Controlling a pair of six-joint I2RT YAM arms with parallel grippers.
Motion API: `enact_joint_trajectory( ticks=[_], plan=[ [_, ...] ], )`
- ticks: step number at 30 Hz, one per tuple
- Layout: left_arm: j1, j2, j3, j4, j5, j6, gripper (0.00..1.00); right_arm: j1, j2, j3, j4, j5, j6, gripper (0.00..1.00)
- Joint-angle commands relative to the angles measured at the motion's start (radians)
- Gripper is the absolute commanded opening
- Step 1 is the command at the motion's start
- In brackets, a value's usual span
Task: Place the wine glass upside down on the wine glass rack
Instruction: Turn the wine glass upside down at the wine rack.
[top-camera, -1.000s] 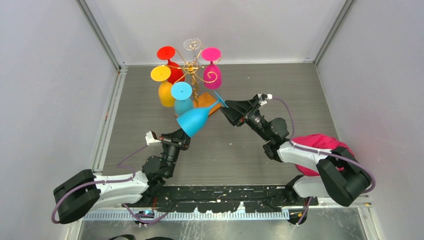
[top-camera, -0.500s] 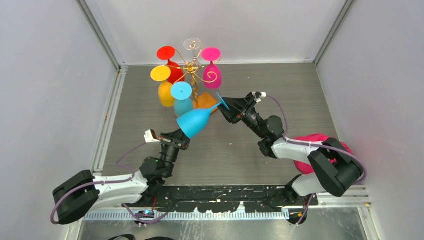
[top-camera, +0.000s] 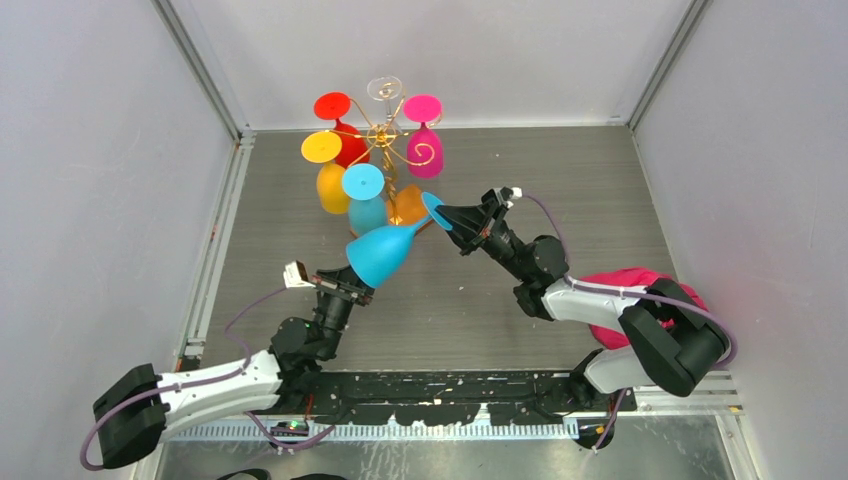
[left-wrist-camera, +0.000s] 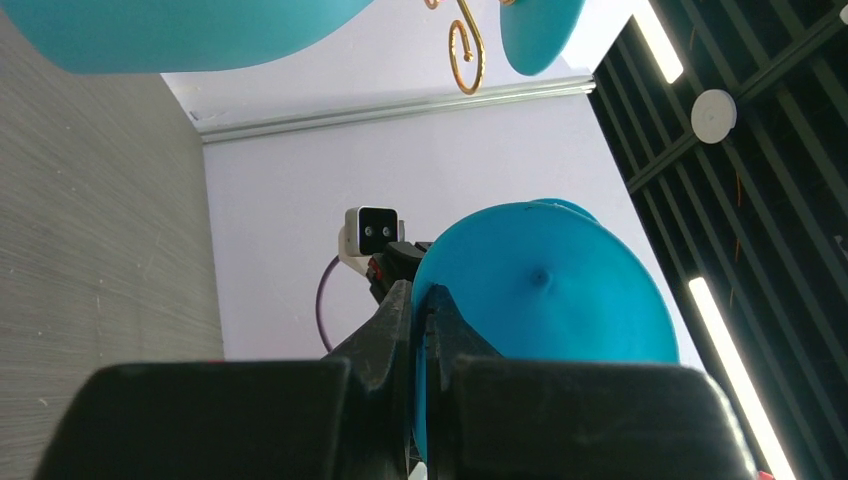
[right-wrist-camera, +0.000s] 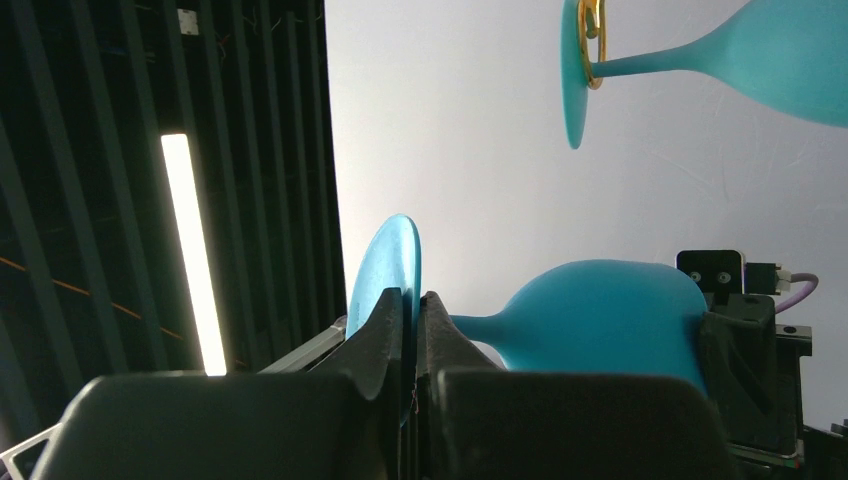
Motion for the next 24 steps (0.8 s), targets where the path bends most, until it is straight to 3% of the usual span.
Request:
enact_joint_trajectory(
  ticks=[1,12,19,24],
  plan=[
    [0.000,-0.087,0.013,-0.170,-0.052,0.009,0.03,-0.019,-0.031,0.030,0.020,0.048,-0.115,0.01],
    [0.001,-0.347,0.136,-0.751,-0.072,0.026,0.26,0.014,-0.084,0.069,-0.058,0.044,-0.172,0.01],
    [-0.001,-0.458,0.196,-1.013,-0.078,0.076,0.39,0.019,-0.089,0.091,-0.116,0.027,-0.217,0.01],
    [-0.001,-0.463,0.297,-1.177,-0.096,0.164,0.42,0.022,-0.076,0.130,-0.144,0.013,-0.247,0.01]
  ],
)
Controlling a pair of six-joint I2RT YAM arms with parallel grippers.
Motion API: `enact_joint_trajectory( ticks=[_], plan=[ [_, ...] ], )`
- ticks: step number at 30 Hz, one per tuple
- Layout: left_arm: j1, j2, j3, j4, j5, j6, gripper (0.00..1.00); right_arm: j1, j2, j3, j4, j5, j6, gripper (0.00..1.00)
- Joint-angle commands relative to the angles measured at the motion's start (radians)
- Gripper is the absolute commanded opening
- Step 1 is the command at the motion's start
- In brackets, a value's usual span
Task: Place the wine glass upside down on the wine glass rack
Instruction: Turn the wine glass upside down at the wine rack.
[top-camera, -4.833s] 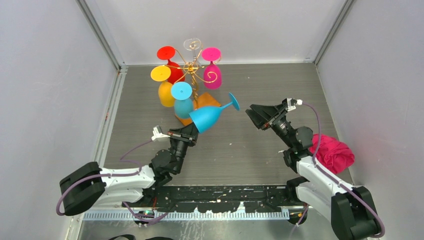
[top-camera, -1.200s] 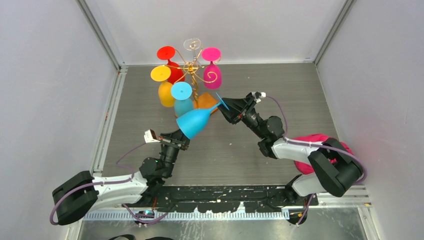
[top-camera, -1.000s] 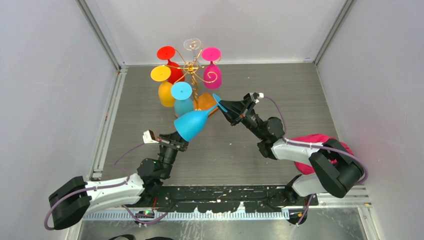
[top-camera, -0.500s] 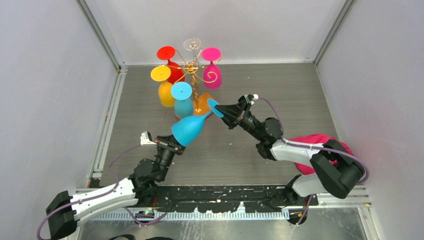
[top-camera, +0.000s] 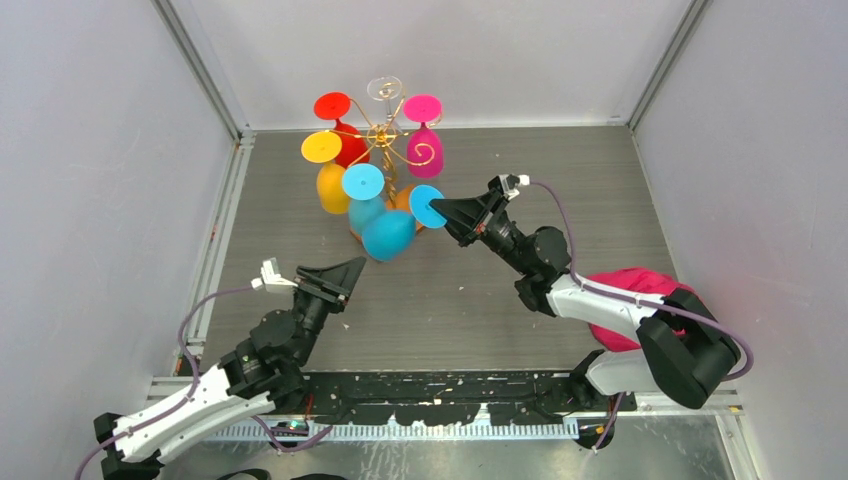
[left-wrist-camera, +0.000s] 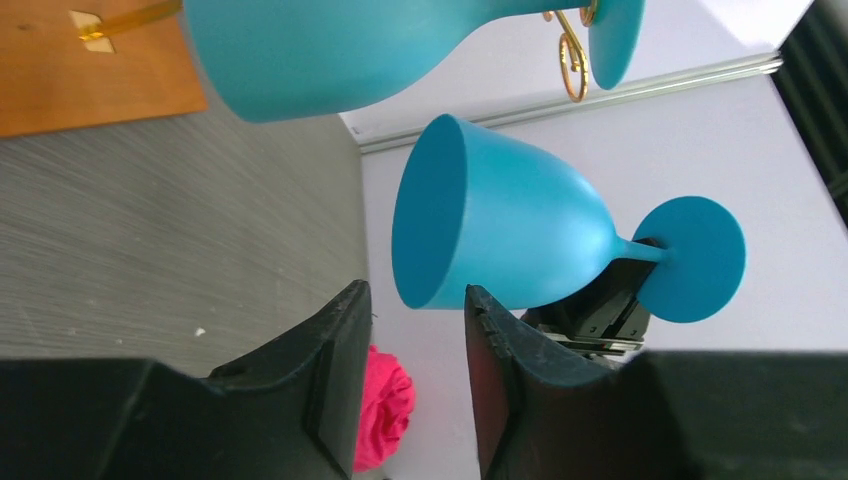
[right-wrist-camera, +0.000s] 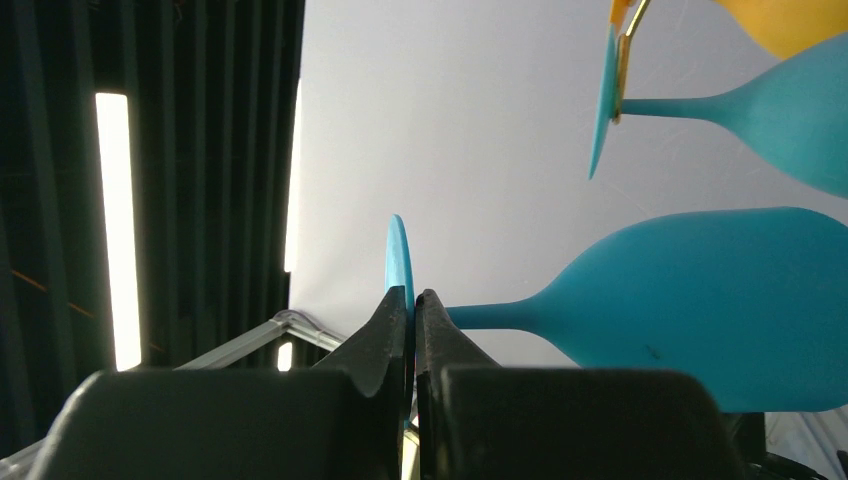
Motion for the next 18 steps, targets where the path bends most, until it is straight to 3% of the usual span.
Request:
enact_joint_trajectory(
  ticks=[1,18],
  plan=[
    [0.001,0.003,0.112,-0.199,-0.040,0.111,0.43,0.004,0.002,0.070,0.002,0.003,-0.063,0.01],
    [0.001,0.011,0.170,-0.380,-0.003,0.154,0.45,0.006,-0.018,0.129,-0.141,-0.013,-0.167,0.01]
  ],
)
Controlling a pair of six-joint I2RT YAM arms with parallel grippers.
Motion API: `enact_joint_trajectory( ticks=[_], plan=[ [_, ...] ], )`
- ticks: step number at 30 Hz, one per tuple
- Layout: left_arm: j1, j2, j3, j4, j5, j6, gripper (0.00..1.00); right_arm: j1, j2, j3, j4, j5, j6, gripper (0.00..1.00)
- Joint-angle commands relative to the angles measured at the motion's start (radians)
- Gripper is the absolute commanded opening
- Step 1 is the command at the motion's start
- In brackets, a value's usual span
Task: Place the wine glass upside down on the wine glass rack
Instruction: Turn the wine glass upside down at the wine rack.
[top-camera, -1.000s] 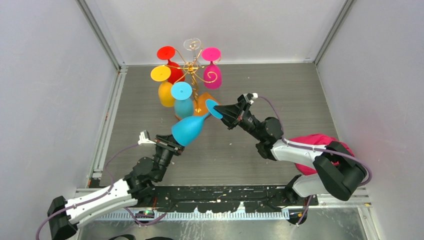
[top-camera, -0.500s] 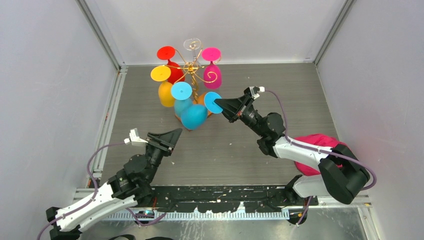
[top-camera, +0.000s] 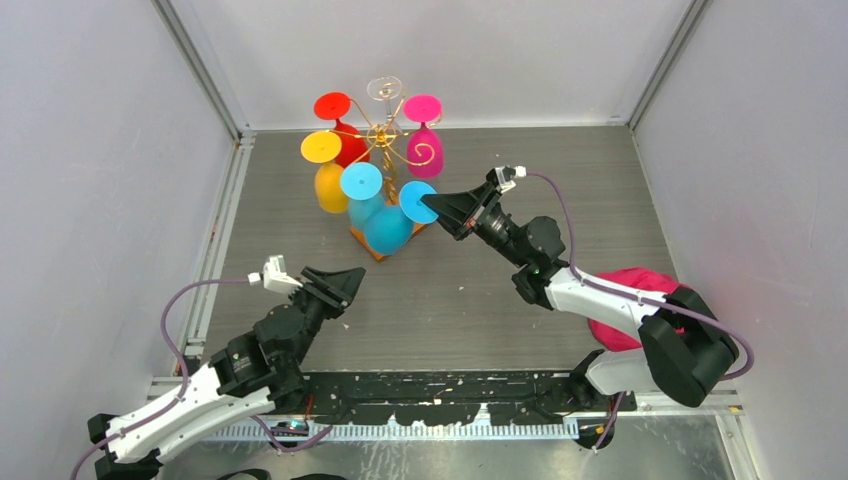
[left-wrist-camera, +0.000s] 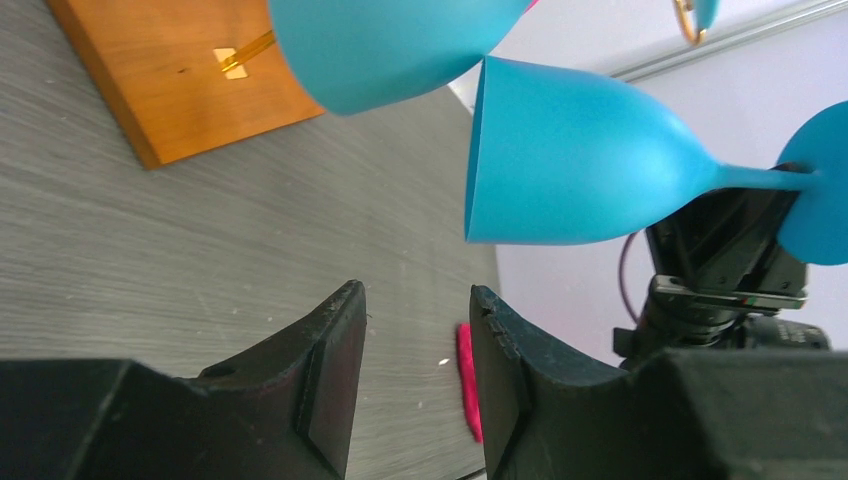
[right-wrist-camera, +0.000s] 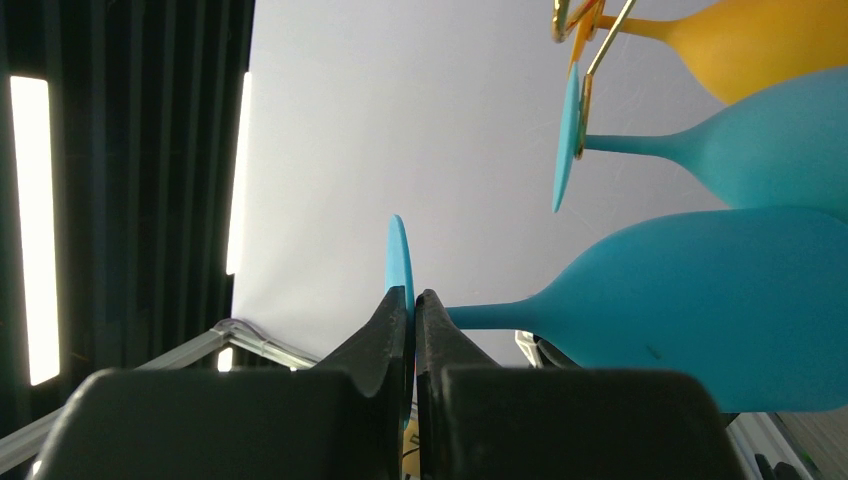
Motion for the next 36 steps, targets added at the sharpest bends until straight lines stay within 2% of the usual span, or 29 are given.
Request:
enact_joint_trajectory(
  ticks=[1,19,36],
  plan=[
    [0.002,-0.024,0.040,-0.073,-0.009,0.025,0.45,0.003,-0.033,0.052,-0.012,-0.004,-0.055,0.01],
    [0.002,-0.040,0.052,-0.141,-0.012,0.047,0.45,0.003,-0.069,0.068,-0.133,-0.012,-0.147,0.01],
    [0.002,-0.059,0.071,-0.194,-0.046,0.055,0.46,0.003,-0.079,0.092,-0.156,-0.027,-0.165,0.01]
  ],
)
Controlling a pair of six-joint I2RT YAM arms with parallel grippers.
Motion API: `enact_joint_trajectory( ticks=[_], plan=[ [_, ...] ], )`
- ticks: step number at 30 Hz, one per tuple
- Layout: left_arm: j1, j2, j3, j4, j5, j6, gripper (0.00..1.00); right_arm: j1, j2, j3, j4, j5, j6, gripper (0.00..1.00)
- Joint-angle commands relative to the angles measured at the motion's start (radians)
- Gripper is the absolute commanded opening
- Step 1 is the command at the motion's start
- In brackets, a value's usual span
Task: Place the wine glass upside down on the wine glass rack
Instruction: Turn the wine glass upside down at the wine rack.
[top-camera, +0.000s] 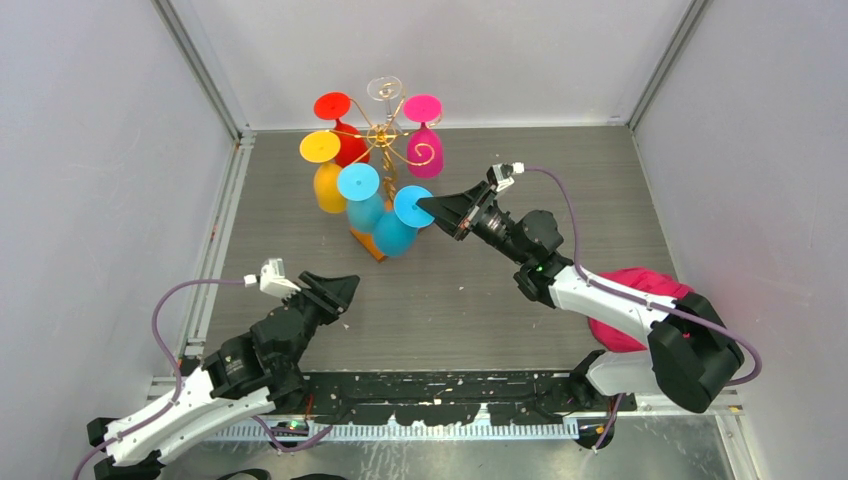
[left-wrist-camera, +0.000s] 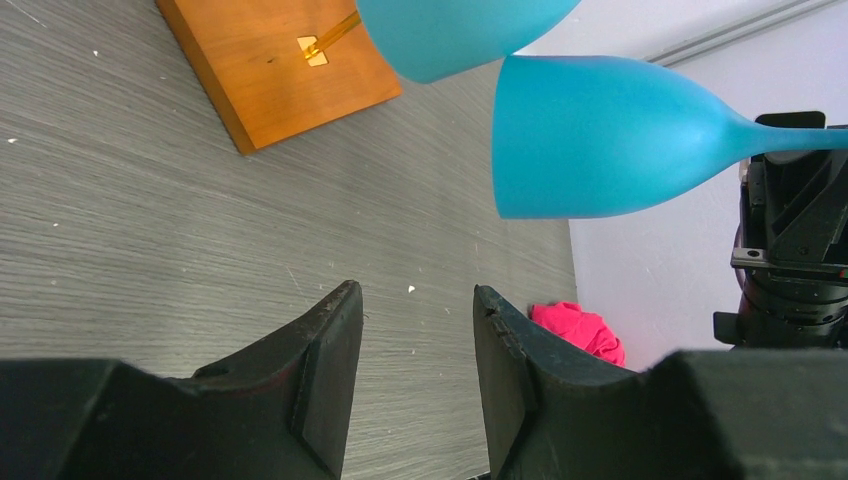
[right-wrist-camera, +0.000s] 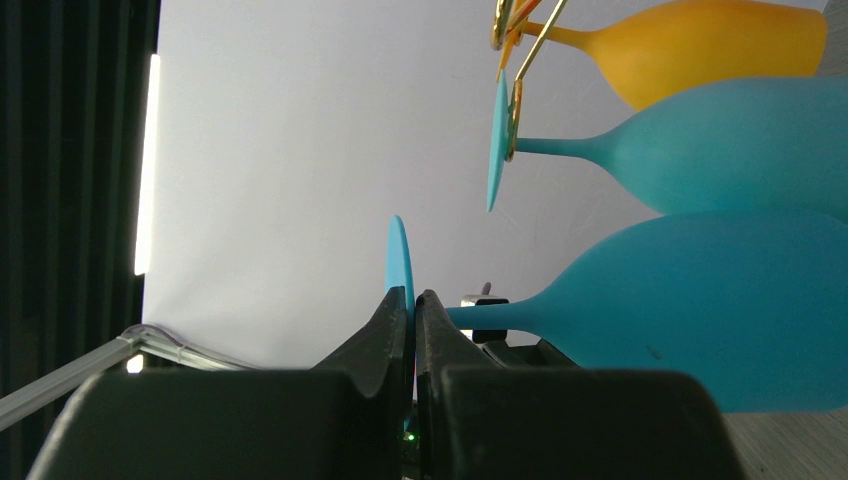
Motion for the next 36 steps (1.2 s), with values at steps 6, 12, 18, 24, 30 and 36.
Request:
enact_joint_trajectory(
  ticks=[6,12,18,24,30,36],
  plan=[
    [0.001,-0.030,0.049,-0.018,-0.052,0.030,0.56,0.004,-0.053,0.053,0.024,-0.008,-0.031,0.01],
    [0.002,-0.027,0.060,-0.019,-0.054,0.041,0.66,0.003,-0.064,0.050,0.006,-0.002,-0.044,0.01],
    [0.002,-0.030,0.051,-0.018,-0.053,0.041,0.69,0.003,-0.089,0.046,-0.030,0.004,-0.069,0.01],
    [0.002,-0.036,0.048,-0.021,-0.056,0.040,0.70,0.003,-0.129,0.052,-0.101,0.017,-0.113,0.01],
    [0.001,-0.034,0.040,-0.017,-0.055,0.040,0.70,0.002,-0.169,0.060,-0.184,0.036,-0.157,0.01],
    [0.002,-0.034,0.038,-0.010,-0.046,0.040,0.70,0.003,-0.190,0.072,-0.252,0.066,-0.200,0.01]
  ],
)
